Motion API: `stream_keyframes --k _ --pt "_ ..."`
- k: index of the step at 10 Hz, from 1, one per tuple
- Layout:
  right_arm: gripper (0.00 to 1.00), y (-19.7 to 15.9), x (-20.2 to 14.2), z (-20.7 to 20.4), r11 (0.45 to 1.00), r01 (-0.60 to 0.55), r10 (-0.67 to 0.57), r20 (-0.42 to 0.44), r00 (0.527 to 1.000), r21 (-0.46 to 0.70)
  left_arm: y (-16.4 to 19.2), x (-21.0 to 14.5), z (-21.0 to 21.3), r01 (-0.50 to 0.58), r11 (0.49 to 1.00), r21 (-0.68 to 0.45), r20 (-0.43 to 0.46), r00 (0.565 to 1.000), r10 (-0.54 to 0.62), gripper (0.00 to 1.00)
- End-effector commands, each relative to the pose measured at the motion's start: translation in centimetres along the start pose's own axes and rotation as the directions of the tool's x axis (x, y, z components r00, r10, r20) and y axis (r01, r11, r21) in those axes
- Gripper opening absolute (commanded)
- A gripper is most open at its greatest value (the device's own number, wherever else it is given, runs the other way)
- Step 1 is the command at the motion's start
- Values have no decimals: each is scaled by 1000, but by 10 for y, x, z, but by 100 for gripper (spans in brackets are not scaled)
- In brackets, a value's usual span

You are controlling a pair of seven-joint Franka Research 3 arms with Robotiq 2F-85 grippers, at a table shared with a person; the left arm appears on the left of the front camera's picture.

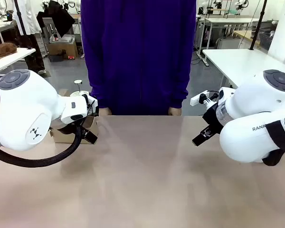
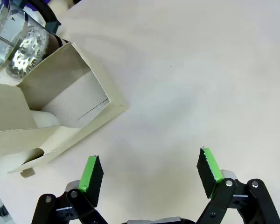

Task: Pour a drink into a cup and package it in a carrier.
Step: Pick up the 600 ml Paper Cup and place it in the middle top area of the table.

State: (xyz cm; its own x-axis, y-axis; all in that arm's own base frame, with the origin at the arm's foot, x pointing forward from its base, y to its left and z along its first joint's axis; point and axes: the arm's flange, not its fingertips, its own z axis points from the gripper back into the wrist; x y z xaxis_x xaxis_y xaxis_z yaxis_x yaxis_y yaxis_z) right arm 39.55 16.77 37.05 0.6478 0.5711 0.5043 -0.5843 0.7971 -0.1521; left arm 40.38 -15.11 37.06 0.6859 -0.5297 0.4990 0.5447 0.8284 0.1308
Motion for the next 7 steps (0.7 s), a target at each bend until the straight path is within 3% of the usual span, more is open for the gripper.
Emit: stream_keyframes --k 1,7 --pt "100 0 0 0 1000 0 0 0 1000 0 0 0 0 0 1000 0 0 1000 0 100" --pt "100 0 0 0 1000 0 0 0 1000 0 0 0 0 0 1000 0 0 1000 0 100"
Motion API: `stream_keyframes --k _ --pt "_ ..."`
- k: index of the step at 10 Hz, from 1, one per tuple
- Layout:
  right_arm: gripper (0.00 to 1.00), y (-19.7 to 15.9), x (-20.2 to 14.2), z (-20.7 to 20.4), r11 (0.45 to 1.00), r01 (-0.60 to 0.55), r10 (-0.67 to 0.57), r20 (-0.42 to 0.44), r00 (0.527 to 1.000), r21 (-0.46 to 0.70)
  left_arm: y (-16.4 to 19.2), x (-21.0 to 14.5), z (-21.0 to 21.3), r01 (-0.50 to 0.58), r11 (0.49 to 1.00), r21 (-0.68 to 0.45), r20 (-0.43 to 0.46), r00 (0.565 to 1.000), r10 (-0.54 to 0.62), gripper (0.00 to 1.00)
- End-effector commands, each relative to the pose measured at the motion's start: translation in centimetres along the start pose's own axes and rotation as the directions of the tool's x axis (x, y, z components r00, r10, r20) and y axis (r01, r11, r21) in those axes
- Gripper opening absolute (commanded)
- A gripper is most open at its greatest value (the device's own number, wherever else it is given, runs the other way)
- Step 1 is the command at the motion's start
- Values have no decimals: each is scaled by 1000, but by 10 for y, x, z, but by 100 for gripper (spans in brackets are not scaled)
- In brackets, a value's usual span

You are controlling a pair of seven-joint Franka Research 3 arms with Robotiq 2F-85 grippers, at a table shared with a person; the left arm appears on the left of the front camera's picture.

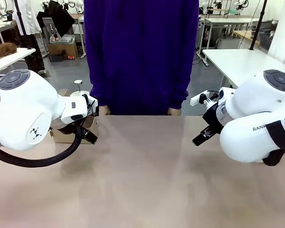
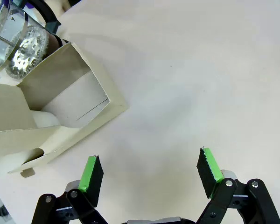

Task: Pour a drink into a cup and package it in a carrier.
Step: Pick up the 600 ml Paper Cup and place it in the middle top area of the table.

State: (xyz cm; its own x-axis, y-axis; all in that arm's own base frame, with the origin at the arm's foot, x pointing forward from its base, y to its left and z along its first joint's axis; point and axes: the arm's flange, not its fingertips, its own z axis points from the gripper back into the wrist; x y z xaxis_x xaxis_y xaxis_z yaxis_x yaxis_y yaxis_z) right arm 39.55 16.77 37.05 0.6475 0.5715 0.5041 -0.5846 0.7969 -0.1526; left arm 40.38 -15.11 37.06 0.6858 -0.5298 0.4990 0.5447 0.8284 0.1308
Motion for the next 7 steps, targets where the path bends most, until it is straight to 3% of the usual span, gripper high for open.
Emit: stream_keyframes --k 1,4,7 --pt "100 0 0 0 1000 0 0 0 1000 0 0 0 0 0 1000 0 0 1000 0 100" --pt "100 0 0 0 1000 0 0 0 1000 0 0 0 0 0 1000 0 0 1000 0 100" --pt "100 -48 49 60 999 15 -17 29 999 35 0 0 0 0 1000 0 0 1000 0 100"
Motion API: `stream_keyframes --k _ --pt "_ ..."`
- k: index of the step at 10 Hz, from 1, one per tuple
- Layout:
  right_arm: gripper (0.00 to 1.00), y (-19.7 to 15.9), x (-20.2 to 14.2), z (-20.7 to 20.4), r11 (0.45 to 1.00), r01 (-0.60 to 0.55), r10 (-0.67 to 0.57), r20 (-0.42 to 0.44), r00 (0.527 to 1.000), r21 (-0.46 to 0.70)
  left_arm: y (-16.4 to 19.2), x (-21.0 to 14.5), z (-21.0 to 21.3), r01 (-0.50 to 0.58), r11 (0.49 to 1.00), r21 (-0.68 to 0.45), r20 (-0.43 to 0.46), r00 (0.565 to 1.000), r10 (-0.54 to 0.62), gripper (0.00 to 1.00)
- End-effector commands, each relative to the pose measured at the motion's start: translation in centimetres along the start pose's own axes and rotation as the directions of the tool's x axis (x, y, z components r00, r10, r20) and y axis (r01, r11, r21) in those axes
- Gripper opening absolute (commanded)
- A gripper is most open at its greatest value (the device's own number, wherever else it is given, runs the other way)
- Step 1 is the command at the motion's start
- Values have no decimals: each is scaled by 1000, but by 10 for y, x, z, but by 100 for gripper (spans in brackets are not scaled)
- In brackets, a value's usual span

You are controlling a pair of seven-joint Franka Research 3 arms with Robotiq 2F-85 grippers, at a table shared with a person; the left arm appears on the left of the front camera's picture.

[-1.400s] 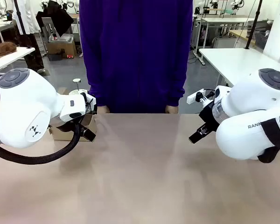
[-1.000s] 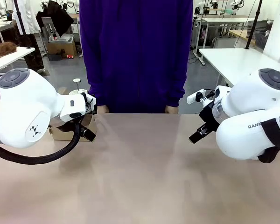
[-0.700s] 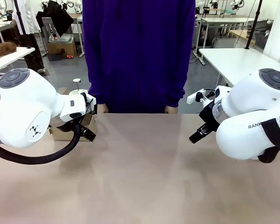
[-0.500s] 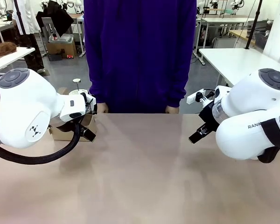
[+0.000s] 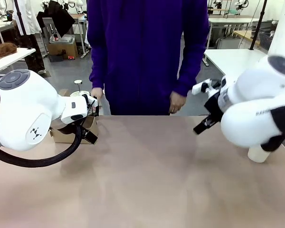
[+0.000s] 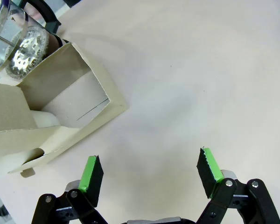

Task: Pour a drink into a cup and package it in a carrier.
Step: Pick up the 600 ml Paper Cup and place it in the middle top area of the table.

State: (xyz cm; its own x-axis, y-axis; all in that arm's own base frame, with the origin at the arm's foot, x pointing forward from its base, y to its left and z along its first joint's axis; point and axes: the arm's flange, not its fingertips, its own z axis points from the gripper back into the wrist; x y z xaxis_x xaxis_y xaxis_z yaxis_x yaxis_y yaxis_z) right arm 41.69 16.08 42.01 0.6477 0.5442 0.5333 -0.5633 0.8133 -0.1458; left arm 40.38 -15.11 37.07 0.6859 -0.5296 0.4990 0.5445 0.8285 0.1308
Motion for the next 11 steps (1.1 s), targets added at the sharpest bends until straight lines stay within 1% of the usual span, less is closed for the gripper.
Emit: stream_keyframes --k 1,2,3,4,5,6,7,8,9,10,11 --pt "100 -43 27 50 996 -12 11 8 1000 91 0 0 0 0 1000 0 0 1000 0 100" --pt "100 -70 34 80 991 -13 8 34 999 136 0 0 0 0 1000 0 0 1000 0 100" --pt "100 -102 32 108 977 -44 31 66 997 207 0 0 0 0 1000 0 0 1000 0 100" --pt "100 -144 19 138 959 -63 38 97 995 276 0 0 0 0 1000 0 0 1000 0 100" --pt "100 -180 0 158 930 -112 56 167 984 351 0 0 0 0 1000 0 0 1000 0 100" --pt "100 -211 -22 169 908 -147 56 234 971 392 0 0 0 0 1000 0 0 1000 0 100" --pt "100 -237 -49 171 881 -240 93 348 933 407 0 0 0 0 1000 0 0 1000 0 100" --pt "100 -261 -79 167 858 -297 98 435 895 419 0 0 0 0 1000 0 0 1000 0 100" --pt "100 -290 -110 158 847 -299 54 489 871 440 0 0 0 0 1000 0 0 1000 0 100" --pt "100 -310 -133 142 832 -294 14 513 858 470 0 0 0 0 1000 0 0 1000 0 100" --pt "100 -326 -153 125 818 -309 -1 538 843 486 0 0 0 0 1000 0 0 1000 0 100"
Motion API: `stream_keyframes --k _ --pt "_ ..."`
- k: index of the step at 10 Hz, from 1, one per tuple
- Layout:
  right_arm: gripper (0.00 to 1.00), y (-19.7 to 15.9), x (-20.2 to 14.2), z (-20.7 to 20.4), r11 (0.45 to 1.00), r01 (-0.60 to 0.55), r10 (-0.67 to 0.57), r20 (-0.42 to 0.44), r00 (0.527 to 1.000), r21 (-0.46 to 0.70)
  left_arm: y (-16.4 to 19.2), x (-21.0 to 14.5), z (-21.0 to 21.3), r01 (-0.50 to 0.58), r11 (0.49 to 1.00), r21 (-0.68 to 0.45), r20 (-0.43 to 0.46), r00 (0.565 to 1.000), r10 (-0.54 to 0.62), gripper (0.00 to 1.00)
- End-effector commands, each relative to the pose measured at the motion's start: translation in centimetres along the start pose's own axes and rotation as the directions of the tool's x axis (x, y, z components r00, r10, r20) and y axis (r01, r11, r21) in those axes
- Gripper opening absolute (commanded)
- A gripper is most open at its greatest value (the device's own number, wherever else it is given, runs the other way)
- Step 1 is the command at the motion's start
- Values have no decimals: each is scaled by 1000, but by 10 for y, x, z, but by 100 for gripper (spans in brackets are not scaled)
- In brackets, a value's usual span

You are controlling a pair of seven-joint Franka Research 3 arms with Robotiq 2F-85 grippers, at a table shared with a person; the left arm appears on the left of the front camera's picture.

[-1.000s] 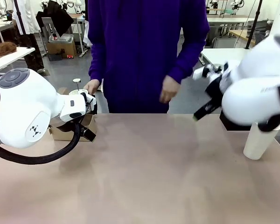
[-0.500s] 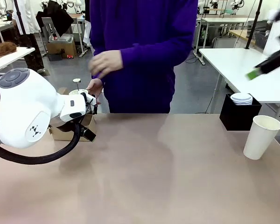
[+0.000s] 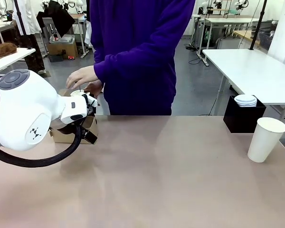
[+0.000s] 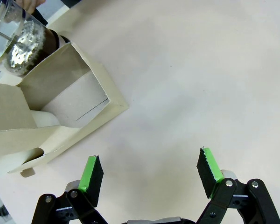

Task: Pour a drink into a cup and package it in a carrier.
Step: Pick up the 600 ml Paper Cup and place it in the middle top area of the table.

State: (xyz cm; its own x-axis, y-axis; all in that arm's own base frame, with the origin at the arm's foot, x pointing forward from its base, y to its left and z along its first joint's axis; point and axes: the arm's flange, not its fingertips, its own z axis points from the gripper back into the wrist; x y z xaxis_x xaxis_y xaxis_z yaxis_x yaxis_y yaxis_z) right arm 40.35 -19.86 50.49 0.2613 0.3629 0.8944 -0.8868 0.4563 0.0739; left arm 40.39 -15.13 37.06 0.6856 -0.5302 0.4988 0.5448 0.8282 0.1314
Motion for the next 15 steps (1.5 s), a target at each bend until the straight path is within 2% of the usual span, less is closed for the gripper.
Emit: stream_keyframes --k 1,2,3,4,8,9,13,15 --pt "100 -51 -33 -8 995 1 -5 42 999 98 0 0 0 -1 1000 0 0 1000 1 100" --pt "100 -63 -52 -17 993 26 -33 61 998 118 0 0 0 -1 1000 0 0 1000 1 100" --pt "100 -66 -55 -26 996 23 -29 64 998 91 0 0 0 -1 1000 0 0 1000 1 100" --pt "100 -26 -51 -12 997 26 -31 66 997 70 0 0 0 -1 1000 0 0 1000 1 100" --pt "100 -26 -51 -12 997 26 -31 66 997 70 0 0 0 -1 1000 0 0 1000 1 100" --pt "100 -36 -53 -10 998 9 -13 67 998 65 0 0 0 -1 1000 0 0 1000 1 100" --pt "100 -52 -135 -9 997 -74 60 285 957 37 0 0 0 -1 1000 0 0 1000 1 100" --pt "100 -52 -169 -19 993 -116 102 342 934 22 0 0 0 -1 1000 0 0 1000 1 100"
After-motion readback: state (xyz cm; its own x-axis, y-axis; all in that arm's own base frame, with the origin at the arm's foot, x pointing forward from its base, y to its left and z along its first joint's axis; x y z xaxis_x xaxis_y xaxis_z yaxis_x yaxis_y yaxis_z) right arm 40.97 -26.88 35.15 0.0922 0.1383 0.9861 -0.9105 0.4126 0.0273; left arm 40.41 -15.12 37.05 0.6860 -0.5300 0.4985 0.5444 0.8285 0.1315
